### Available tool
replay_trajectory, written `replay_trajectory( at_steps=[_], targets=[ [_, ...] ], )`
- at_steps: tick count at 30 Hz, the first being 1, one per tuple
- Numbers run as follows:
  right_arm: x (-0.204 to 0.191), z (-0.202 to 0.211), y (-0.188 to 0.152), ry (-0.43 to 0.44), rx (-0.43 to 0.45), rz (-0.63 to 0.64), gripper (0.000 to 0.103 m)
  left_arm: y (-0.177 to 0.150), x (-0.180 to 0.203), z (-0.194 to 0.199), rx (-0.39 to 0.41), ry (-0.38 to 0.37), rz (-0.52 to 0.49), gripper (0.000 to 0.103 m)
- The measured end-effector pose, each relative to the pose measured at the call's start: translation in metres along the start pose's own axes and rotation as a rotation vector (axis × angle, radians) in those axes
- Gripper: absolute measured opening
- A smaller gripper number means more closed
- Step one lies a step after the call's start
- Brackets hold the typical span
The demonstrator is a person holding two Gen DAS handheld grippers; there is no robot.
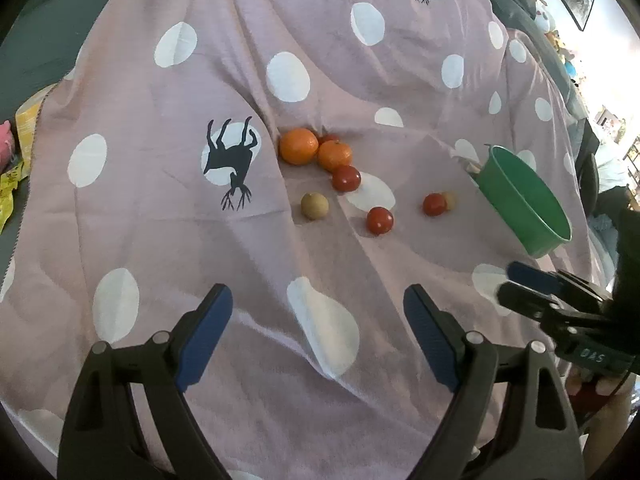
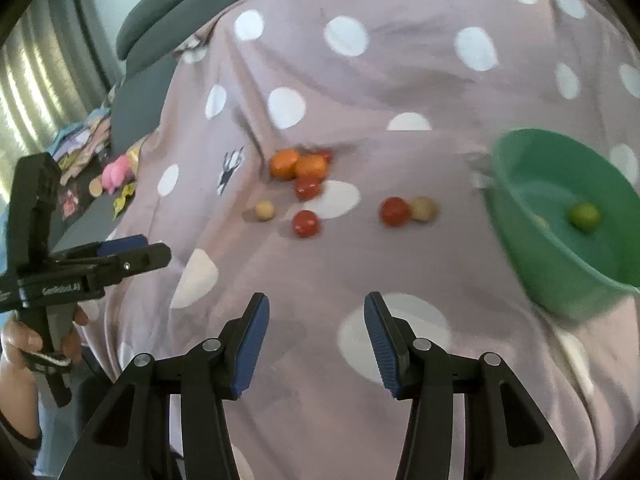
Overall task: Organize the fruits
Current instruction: 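Grasp a red cherry tomato with the right tool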
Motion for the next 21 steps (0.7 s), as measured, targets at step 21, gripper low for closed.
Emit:
replay_trajectory(
  at_steps=[21],
  targets=[
    [0.0,-0.125,0.059,-0.014,-0.212,0.052,0.05,0.023,-0.019,-0.043,-0.024,-0.049,0.002,0.085]
  ],
)
Point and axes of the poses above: each gripper's, at about its wrist camera, not at the fingertips, and z roughly against the way its jaws point, x to its right, y to its top, the point moved 3 cm from there along -z, roughly the way its jaws point, and after that the axes turned 8 degrees about y, right-handed, at the moved point
